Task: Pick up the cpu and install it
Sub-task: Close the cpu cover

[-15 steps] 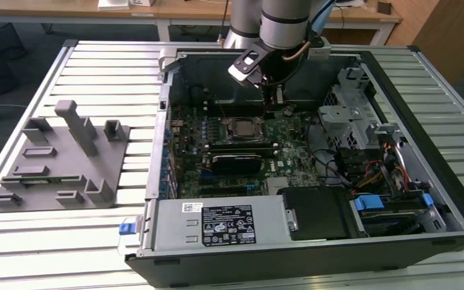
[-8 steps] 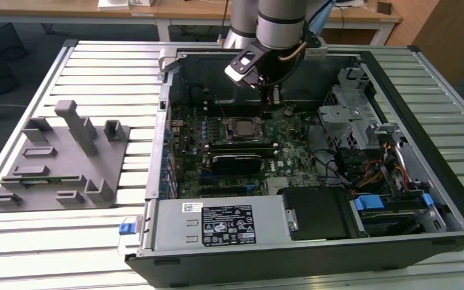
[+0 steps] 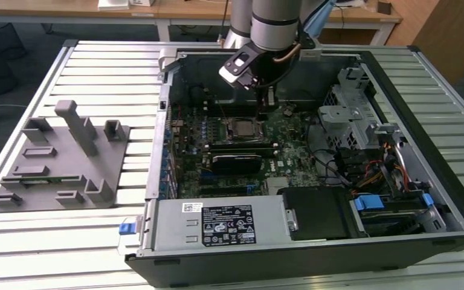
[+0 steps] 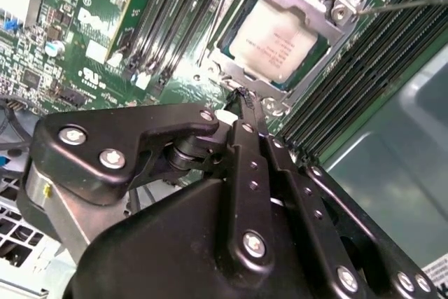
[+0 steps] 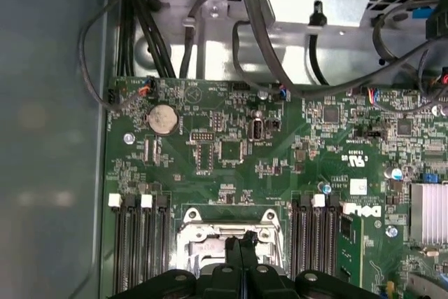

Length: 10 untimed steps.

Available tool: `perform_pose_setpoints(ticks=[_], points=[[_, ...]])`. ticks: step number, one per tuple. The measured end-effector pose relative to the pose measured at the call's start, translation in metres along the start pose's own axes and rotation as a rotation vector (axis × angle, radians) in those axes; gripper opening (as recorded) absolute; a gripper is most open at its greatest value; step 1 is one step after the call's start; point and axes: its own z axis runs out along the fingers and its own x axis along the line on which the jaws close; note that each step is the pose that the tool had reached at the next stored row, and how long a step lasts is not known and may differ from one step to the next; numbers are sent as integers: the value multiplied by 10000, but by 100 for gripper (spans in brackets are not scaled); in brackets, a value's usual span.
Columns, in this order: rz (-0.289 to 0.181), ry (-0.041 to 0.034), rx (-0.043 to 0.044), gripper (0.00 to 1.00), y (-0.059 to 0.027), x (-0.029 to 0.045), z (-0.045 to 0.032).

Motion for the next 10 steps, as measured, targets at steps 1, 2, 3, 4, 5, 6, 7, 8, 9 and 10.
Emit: perform_pose_setpoints(ticks=[1, 2, 3, 4, 5, 6, 7, 8, 9, 10], points=[[3, -1, 0, 11, -12, -9, 3], [5, -1, 1, 11, -26, -17, 6], [9, -1, 0, 11, -43, -24, 10], [12, -1, 1, 11, -61, -28, 14], [15, 1, 0, 11, -76, -32, 19], [18, 0, 0, 11, -93, -35, 23], [20, -1, 1, 11, -114, -37, 25], [23, -1, 1, 11, -141, -38, 26], [26, 1, 2, 11, -168, -39, 27], [28, 4, 2, 11, -192, -39, 28]])
